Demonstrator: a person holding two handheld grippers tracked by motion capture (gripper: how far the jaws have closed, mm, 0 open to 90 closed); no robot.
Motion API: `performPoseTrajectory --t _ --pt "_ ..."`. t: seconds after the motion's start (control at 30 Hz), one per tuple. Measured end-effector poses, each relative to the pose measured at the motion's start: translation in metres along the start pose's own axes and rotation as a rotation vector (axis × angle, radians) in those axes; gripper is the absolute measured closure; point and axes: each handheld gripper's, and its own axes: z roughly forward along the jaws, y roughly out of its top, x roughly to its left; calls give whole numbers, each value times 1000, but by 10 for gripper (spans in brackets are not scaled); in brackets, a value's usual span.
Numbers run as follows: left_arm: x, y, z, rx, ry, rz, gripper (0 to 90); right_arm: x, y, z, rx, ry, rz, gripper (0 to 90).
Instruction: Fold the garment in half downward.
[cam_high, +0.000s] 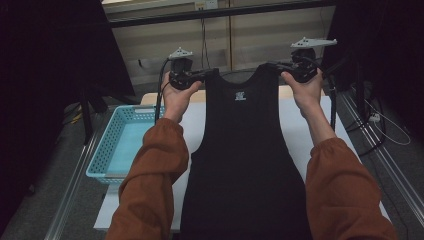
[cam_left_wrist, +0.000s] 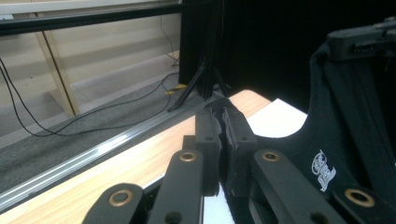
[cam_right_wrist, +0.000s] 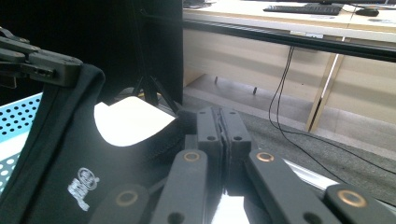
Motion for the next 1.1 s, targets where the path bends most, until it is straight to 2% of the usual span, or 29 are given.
performPoseTrajectory --t 0.17,0.33,0.47,0.57,0.93,1.1 --pt "1 4 -2 -14 6 -9 858 1 9 -2 -9 -3 -12 891" --pt "3 9 -6 -12 16 0 859 3 17 -3 -19 -8 -21 891" --pt "3 14 -9 -34 15 -7 859 3 21 -2 -23 -12 -23 891" --pt "0 18 -9 -45 24 -3 859 3 26 -2 -41 4 -12 891" --pt "-1 38 -8 -68 30 4 862 0 42 -9 -49 -32 -26 891" --pt "-3 50 -7 -74 37 9 862 -5 50 -11 -58 -52 -4 891"
